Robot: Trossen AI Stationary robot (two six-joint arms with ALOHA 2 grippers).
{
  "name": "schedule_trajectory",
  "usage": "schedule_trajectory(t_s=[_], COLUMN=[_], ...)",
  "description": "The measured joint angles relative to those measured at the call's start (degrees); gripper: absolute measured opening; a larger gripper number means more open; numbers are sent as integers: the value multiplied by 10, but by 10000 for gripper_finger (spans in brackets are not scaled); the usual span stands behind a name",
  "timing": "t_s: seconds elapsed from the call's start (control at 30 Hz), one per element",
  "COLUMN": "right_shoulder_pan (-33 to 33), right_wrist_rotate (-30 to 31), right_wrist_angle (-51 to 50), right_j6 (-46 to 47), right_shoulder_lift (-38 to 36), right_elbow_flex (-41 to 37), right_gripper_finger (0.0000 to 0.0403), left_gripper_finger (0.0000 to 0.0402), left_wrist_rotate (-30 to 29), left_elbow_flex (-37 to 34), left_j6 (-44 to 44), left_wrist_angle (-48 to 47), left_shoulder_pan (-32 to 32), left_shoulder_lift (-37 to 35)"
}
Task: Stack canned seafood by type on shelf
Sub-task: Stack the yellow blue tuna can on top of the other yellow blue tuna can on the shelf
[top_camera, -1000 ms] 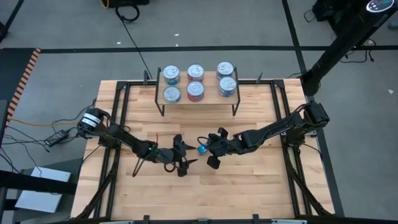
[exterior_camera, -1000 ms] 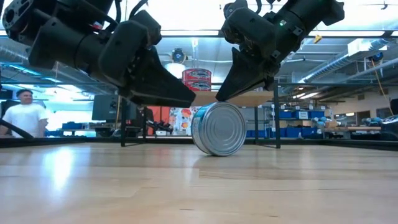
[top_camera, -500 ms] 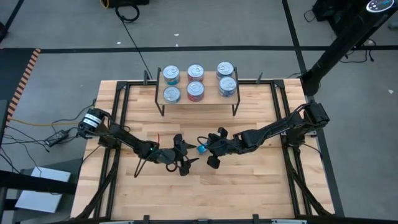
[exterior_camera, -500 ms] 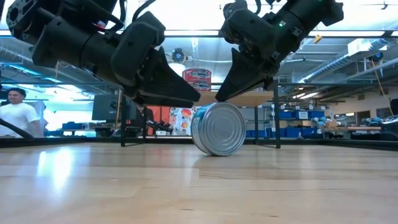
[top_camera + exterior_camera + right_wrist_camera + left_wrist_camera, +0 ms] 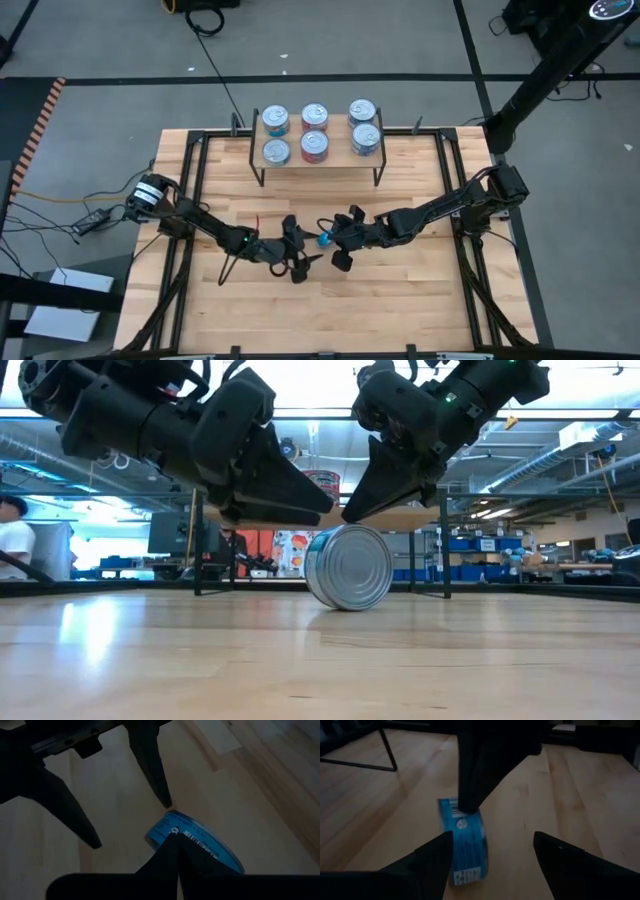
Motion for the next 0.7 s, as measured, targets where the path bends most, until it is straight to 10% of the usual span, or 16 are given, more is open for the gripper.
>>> schedule_trajectory(t_s=[0.7], right_shoulder_pan=[-4], right_wrist_rotate=[3], right_wrist_angle=[27], right_j6=[-5], right_shoulder_lift=[0], right_elbow_flex=[0], right_gripper_finger=[9], left_gripper_finger=[285], left_wrist_rotate=[-44], left_elbow_flex=[42], left_j6=[-18], left_wrist_angle=[-56], left_shoulder_pan=[1], left_shoulder_lift=[54])
